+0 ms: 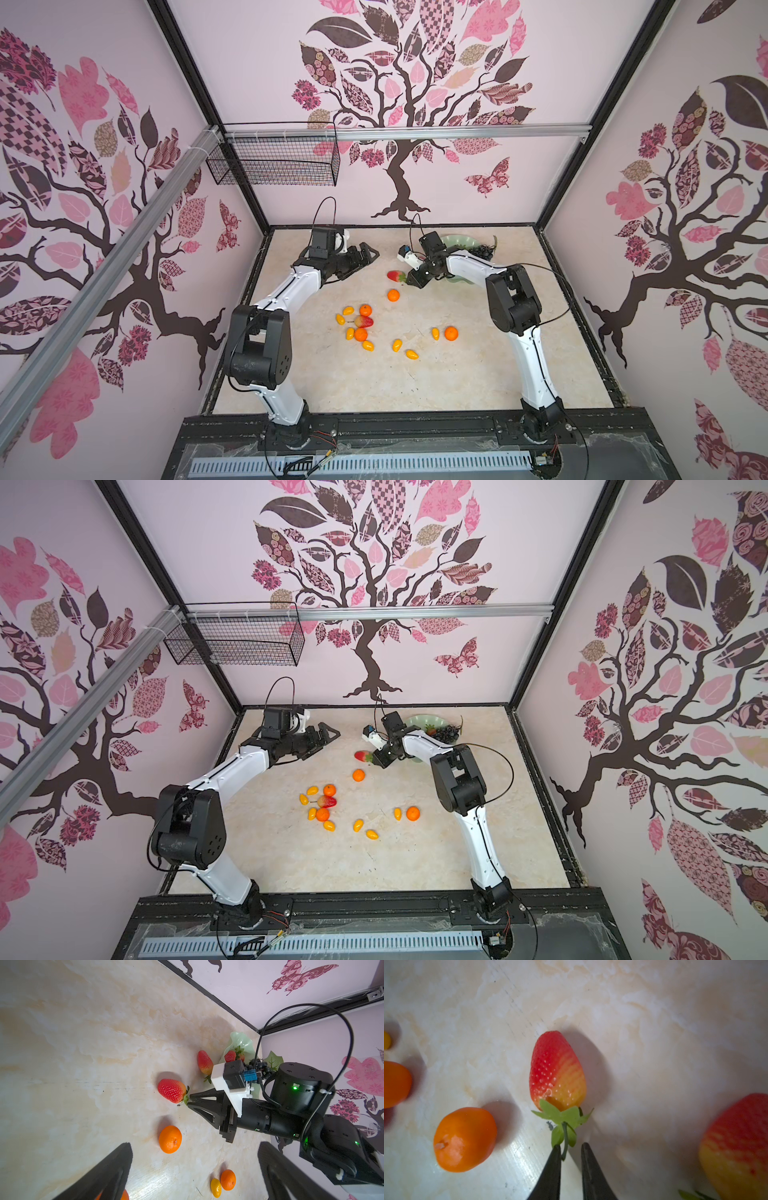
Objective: Place and organize the fake fruits in the fruit bowl
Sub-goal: 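Close the right gripper on the strawberry's green leaves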
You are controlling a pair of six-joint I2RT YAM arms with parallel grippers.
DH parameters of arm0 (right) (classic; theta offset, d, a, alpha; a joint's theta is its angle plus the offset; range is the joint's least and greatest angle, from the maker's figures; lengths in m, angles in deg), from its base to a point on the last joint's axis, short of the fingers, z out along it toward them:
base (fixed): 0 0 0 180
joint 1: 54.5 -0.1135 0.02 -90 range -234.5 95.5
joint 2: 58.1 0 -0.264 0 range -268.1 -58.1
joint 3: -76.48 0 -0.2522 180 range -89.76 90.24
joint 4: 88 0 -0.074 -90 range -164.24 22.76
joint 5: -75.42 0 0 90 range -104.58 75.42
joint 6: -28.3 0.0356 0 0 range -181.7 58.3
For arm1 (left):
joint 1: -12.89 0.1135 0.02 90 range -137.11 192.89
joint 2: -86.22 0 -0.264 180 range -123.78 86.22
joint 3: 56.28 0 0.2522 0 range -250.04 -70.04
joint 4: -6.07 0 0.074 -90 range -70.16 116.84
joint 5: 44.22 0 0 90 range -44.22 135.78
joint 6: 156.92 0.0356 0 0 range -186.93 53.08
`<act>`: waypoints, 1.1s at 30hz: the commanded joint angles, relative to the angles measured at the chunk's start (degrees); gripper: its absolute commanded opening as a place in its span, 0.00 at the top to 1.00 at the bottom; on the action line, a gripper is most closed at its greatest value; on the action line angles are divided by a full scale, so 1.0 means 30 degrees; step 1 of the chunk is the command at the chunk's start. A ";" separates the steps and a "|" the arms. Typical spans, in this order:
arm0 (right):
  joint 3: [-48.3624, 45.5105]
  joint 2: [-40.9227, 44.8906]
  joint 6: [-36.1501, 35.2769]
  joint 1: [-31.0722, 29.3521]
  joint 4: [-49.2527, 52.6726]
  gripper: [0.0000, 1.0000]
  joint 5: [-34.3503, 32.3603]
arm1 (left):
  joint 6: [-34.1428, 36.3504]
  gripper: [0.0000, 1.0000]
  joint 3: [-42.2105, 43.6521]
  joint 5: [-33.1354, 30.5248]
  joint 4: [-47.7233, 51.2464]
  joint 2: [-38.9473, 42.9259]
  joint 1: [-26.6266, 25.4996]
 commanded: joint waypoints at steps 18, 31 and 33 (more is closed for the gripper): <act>0.2650 -0.2022 0.0802 -0.0194 0.0841 0.71 0.0730 | -0.0115 0.01 -0.0027 0.0361 -0.0531 -0.0216 0.0155; 0.2670 -0.1823 0.0583 -0.0218 0.1037 0.90 0.0569 | -0.0262 0.01 -0.0024 0.0593 -0.0707 -0.0313 0.0184; 0.2712 -0.1655 0.0469 -0.0206 0.1037 0.93 0.0468 | -0.0262 0.01 -0.0056 0.0648 -0.0720 -0.0365 0.0162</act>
